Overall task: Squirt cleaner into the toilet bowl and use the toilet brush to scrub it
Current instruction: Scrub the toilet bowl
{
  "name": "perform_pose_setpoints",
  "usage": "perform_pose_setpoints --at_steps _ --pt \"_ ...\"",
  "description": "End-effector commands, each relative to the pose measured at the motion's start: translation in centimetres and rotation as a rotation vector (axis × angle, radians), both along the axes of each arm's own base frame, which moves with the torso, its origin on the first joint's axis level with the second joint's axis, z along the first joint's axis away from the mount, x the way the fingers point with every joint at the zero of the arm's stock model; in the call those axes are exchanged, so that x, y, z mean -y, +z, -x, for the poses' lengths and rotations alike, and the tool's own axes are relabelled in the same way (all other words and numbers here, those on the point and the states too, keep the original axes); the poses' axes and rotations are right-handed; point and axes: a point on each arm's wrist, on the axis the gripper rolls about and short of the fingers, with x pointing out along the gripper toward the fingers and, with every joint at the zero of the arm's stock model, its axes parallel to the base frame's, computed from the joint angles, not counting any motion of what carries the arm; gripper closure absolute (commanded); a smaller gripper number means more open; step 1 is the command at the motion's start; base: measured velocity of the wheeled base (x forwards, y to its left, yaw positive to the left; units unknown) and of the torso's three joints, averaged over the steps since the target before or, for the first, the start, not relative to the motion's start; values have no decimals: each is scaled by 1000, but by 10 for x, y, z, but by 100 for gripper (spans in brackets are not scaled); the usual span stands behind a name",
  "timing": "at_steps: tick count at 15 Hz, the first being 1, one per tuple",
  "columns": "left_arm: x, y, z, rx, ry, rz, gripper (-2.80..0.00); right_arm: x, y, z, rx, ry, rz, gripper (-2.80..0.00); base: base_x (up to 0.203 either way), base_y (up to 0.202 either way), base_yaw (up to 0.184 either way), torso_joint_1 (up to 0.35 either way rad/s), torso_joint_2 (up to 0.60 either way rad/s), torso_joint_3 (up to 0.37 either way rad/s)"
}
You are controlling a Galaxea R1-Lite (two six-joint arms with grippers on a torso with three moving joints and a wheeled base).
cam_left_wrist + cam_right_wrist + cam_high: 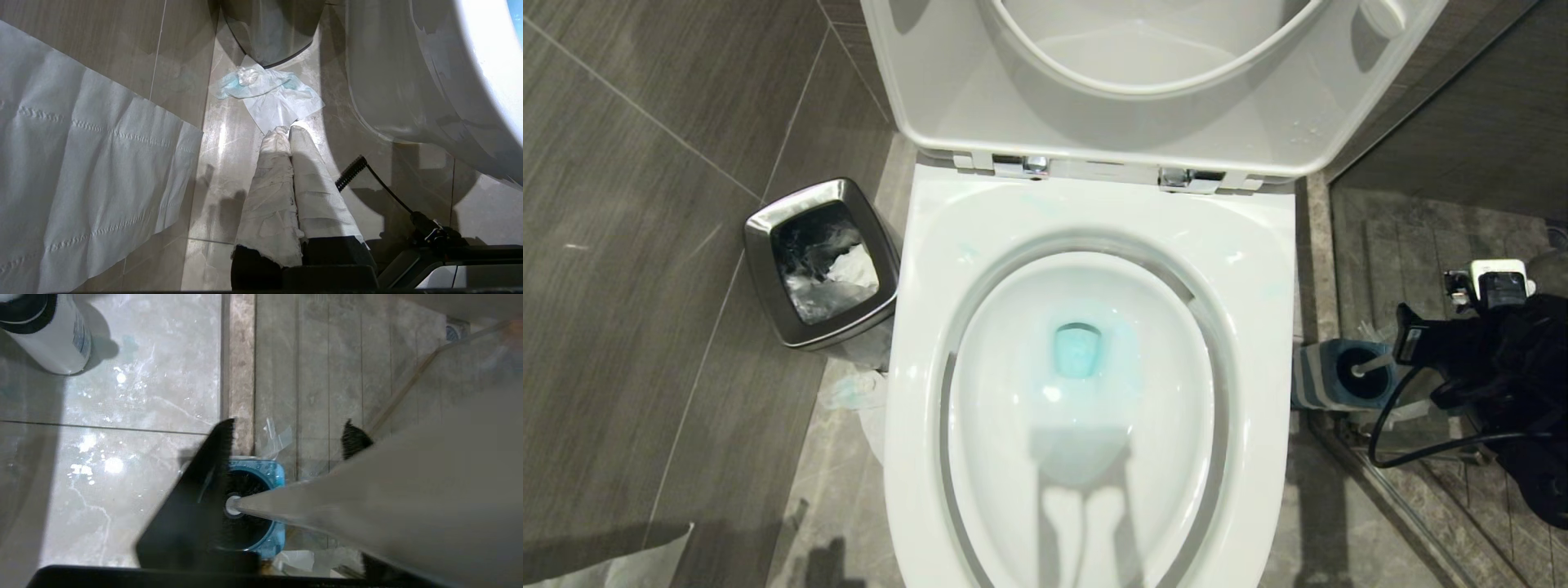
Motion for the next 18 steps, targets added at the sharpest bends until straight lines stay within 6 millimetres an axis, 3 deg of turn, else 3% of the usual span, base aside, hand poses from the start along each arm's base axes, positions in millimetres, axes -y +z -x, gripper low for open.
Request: perform_pose_setpoints --at_steps 1,9,18 --pt "0 0 0 0 0 -1 0 -1 -1 2 3 2 1 0 0 0 0 0 0 0" --pt "0 0 0 1 0 0 0 -3 6 19 32 63 -20 0 0 0 0 0 0 0" --pt "0 0 0 0 0 1 0 -4 29 33 110 71 -9 0 0 0 0 0 0 0"
